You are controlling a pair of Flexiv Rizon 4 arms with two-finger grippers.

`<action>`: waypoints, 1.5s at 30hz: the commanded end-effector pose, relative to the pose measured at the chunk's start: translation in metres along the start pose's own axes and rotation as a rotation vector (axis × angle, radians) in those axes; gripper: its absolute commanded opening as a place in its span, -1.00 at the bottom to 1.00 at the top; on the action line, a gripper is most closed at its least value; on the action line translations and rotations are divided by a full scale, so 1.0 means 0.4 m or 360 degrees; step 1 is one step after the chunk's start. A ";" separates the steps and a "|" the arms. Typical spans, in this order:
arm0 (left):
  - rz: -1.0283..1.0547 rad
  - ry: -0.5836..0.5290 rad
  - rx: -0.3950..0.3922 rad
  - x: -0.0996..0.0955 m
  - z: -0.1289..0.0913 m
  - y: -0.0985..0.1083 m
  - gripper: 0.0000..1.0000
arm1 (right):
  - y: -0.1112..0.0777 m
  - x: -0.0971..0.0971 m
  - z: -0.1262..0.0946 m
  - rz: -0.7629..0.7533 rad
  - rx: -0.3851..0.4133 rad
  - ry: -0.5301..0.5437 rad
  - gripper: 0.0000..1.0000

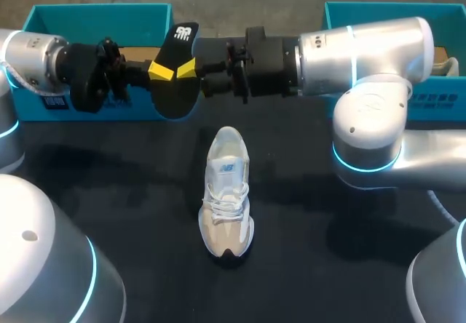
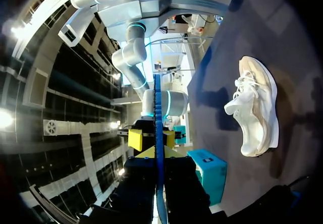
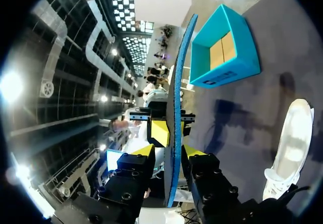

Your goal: Take the shoe out of the shoebox, open the shoe tongue, remove and reinsert the insole, then place the shoe into the shoebox

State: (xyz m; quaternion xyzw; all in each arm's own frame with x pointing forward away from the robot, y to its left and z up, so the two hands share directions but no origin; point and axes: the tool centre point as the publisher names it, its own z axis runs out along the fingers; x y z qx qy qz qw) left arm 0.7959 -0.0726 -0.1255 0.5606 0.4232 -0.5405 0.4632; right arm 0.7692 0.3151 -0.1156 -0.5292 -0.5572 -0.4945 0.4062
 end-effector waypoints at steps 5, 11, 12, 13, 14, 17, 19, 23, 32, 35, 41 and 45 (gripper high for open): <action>0.0004 -0.0002 -0.0003 0.002 0.003 0.000 -1.00 | -0.001 0.005 0.012 0.0002 -0.0005 -0.0013 -0.51; 0.0004 -0.0002 -0.0003 0.002 0.003 0.000 -1.00 | -0.007 0.005 0.007 0.0005 -0.0014 -0.0005 -0.63; 0.0004 -0.0002 -0.0003 0.002 0.003 0.000 -1.00 | -0.008 0.005 0.007 0.0004 -0.0017 -0.0004 -0.67; 0.0004 -0.0002 -0.0003 0.002 0.003 0.000 -1.00 | -0.009 0.006 0.006 0.0005 -0.0023 -0.0002 -0.68; 0.0004 -0.0002 -0.0003 0.002 0.003 0.000 -1.00 | -0.009 0.006 0.006 0.0005 -0.0027 0.0001 -0.68; 0.0004 -0.0002 -0.0003 0.002 0.003 0.000 -1.00 | -0.010 0.006 0.006 0.0005 -0.0030 0.0004 -0.69; 0.0004 -0.0002 -0.0003 0.002 0.003 0.000 -1.00 | -0.010 0.006 0.006 0.0004 -0.0030 0.0005 -0.71; 0.0004 -0.0002 -0.0003 0.002 0.003 0.000 -1.00 | -0.012 0.007 0.007 0.0003 -0.0030 0.0005 -0.77; 0.0004 -0.0002 -0.0003 0.002 0.003 0.000 -1.00 | -0.012 0.008 0.014 0.0005 -0.0015 0.0008 -0.60; 0.0004 -0.0002 -0.0003 0.002 0.003 0.000 -1.00 | -0.012 0.007 0.016 0.0009 -0.0009 0.0008 -0.60; 0.0004 -0.0002 -0.0003 0.002 0.003 0.000 -1.00 | -0.009 0.009 0.017 0.0007 -0.0001 0.0009 -0.75; 0.0004 -0.0002 -0.0003 0.002 0.003 0.000 -1.00 | -0.009 0.006 0.018 0.0010 0.0003 0.0008 -1.00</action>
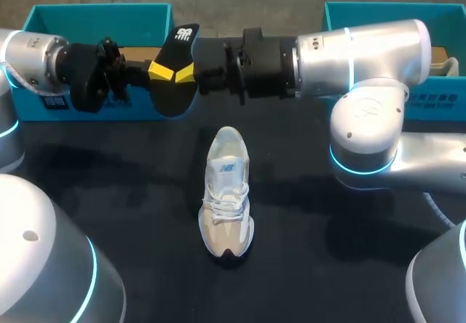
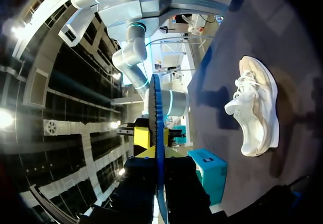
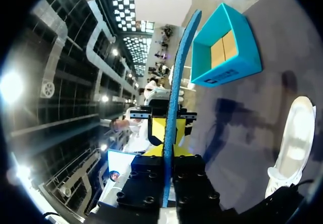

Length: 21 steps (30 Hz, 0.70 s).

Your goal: Take the shoe out of the shoebox, open the shoe tongue, remove and reinsert the insole, then place the shoe into the shoebox

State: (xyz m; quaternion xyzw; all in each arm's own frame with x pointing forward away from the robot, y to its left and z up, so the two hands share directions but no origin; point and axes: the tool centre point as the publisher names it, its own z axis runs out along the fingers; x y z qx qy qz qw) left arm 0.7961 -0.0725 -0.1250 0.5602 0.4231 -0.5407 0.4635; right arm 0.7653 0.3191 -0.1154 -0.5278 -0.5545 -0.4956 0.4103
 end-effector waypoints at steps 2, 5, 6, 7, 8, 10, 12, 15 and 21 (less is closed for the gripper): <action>0.0004 0.0000 -0.0002 0.003 0.003 0.000 -1.00 | 0.000 0.003 0.011 0.0002 0.0001 -0.0006 -1.00; 0.0004 0.0000 -0.0002 0.003 0.003 0.000 -1.00 | -0.002 0.003 0.013 -0.0001 0.0003 -0.0002 -1.00; 0.0004 -0.0001 -0.0003 0.003 0.003 -0.001 -1.00 | -0.002 0.004 0.013 -0.0002 0.0003 0.0000 -1.00; 0.0004 -0.0002 -0.0003 0.003 0.003 -0.001 -0.78 | -0.002 0.004 0.013 -0.0004 0.0004 0.0001 -1.00; 0.0007 0.0001 -0.0006 0.003 0.004 -0.002 -0.22 | -0.002 0.004 0.013 -0.0006 0.0004 0.0003 -1.00; 0.0015 0.0005 -0.0006 0.002 0.006 -0.005 1.00 | -0.003 0.003 0.011 -0.0009 0.0006 0.0006 -1.00; 0.0029 0.0013 -0.0006 0.001 0.007 -0.009 1.00 | -0.004 0.003 0.011 -0.0013 0.0006 0.0009 -1.00; 0.0040 0.0022 -0.0012 -0.004 0.002 -0.012 1.00 | -0.007 0.002 0.006 -0.0019 0.0003 0.0013 -1.00; 0.0040 0.0101 -0.0050 -0.001 -0.036 -0.017 1.00 | -0.010 -0.017 -0.010 -0.0026 -0.0018 0.0028 -1.00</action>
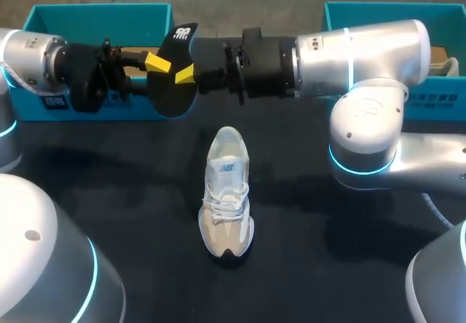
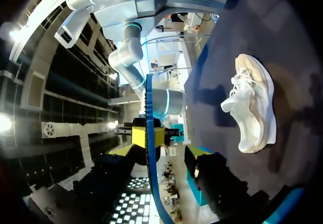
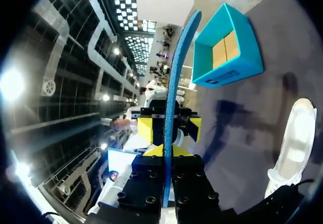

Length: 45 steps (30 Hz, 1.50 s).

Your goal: Take the shoe out of the shoebox, open the shoe tongue, remove and reinsert the insole, then place the shoe into the shoebox

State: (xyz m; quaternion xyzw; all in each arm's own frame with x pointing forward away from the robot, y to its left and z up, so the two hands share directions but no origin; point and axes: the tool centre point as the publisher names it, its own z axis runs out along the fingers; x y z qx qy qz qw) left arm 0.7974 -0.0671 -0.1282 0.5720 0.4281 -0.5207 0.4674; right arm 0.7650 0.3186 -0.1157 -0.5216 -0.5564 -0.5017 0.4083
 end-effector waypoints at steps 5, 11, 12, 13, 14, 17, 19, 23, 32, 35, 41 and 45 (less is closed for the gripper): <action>-0.0006 0.0153 -0.0031 -0.010 -0.064 -0.020 1.00 | -0.008 -0.039 -0.025 -0.0027 -0.0026 0.0033 -1.00; -0.0028 0.0339 0.0010 -0.006 -0.104 -0.035 1.00 | -0.007 -0.070 -0.038 -0.0066 -0.0053 0.0050 -1.00; -0.0046 0.0391 0.0010 0.001 -0.111 -0.033 1.00 | -0.009 -0.079 -0.041 -0.0074 -0.0052 0.0055 -1.00; -0.0049 0.0402 0.0005 0.004 -0.113 -0.032 1.00 | -0.009 -0.081 -0.041 -0.0077 -0.0053 0.0058 -1.00; -0.0097 0.0436 0.0005 0.016 -0.122 -0.026 1.00 | -0.013 -0.091 -0.042 -0.0091 -0.0054 0.0072 -1.00; -0.0149 0.0513 0.0022 0.035 -0.131 -0.018 1.00 | -0.019 -0.112 -0.050 -0.0118 -0.0062 0.0089 -1.00; -0.0165 0.0565 0.0030 0.041 -0.136 -0.014 1.00 | -0.024 -0.123 -0.057 -0.0128 -0.0070 0.0092 -1.00; -0.0231 0.0678 0.0041 0.059 -0.152 -0.010 1.00 | -0.038 -0.143 -0.070 -0.0165 -0.0084 0.0107 -1.00; -0.0290 0.0679 0.0138 0.065 -0.173 -0.008 1.00 | -0.044 -0.163 -0.085 -0.0180 -0.0021 0.0096 -1.00; -0.0290 0.0679 0.0138 0.065 -0.173 -0.008 1.00 | -0.044 -0.163 -0.085 -0.0180 -0.0021 0.0096 -1.00; -0.0290 0.0679 0.0138 0.065 -0.173 -0.008 1.00 | -0.044 -0.163 -0.085 -0.0180 -0.0021 0.0096 -1.00; -0.0250 0.0717 0.0148 0.079 -0.150 -0.007 1.00 | -0.041 -0.167 -0.095 -0.0257 -0.0053 0.0060 -1.00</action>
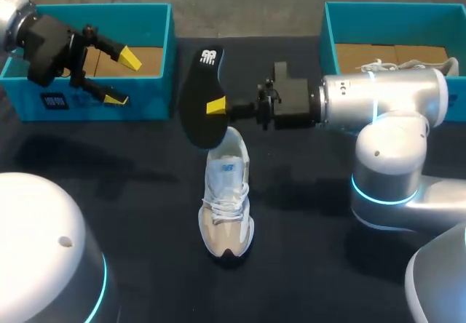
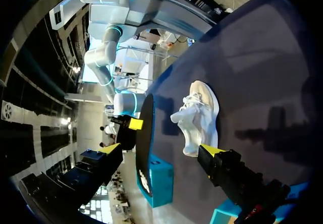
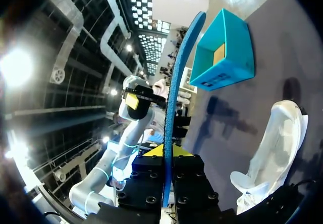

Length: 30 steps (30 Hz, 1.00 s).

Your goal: Take the shoe out of the shoebox, open the shoe tongue, remove and reinsert the insole, then place the shoe into the shoebox

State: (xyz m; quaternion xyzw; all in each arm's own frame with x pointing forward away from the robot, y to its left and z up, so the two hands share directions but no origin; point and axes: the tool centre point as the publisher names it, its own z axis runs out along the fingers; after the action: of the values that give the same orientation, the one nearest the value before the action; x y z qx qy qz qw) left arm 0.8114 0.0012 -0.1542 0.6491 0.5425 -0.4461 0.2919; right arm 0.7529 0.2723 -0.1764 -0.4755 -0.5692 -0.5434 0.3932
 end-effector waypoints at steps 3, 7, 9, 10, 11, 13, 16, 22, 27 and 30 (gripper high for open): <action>0.0032 0.0078 0.0003 0.002 0.040 0.004 1.00 | 0.012 -0.020 -0.033 -0.0228 -0.0095 -0.0040 -1.00; -0.0027 0.0197 0.0044 0.015 0.060 -0.007 1.00 | 0.023 -0.043 -0.056 -0.0404 -0.0149 -0.0045 -1.00; -0.0033 0.0208 0.0039 0.017 0.062 -0.008 1.00 | 0.024 -0.045 -0.056 -0.0412 -0.0147 -0.0043 -1.00; -0.0090 0.0219 0.0044 0.034 0.075 -0.020 1.00 | 0.030 -0.059 -0.062 -0.0487 -0.0140 -0.0031 -1.00; -0.0108 0.0220 0.0045 0.041 0.081 -0.024 1.00 | 0.034 -0.065 -0.064 -0.0511 -0.0142 -0.0013 -1.00; -0.0148 0.0243 0.0045 0.057 0.092 -0.031 1.00 | 0.041 -0.074 -0.067 -0.0551 -0.0134 0.0001 -1.00; -0.0190 0.0281 0.0048 0.076 0.109 -0.037 1.00 | 0.047 -0.086 -0.070 -0.0615 -0.0127 0.0003 -1.00; -0.0165 0.0403 -0.0039 0.087 0.108 -0.032 1.00 | 0.048 -0.088 -0.069 -0.0624 -0.0126 -0.0003 -1.00; -0.0165 0.0403 -0.0039 0.087 0.108 -0.032 1.00 | 0.048 -0.088 -0.069 -0.0624 -0.0126 -0.0003 -1.00; -0.0165 0.0403 -0.0039 0.087 0.108 -0.032 1.00 | 0.048 -0.088 -0.069 -0.0624 -0.0126 -0.0003 -1.00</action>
State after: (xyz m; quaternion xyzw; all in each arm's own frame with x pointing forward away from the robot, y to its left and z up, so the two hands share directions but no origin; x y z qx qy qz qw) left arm 0.7912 -0.0179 -0.2021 0.6685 0.6118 -0.3710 0.2030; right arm 0.7775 0.2373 -0.2029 -0.3700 -0.6292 -0.6318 0.2609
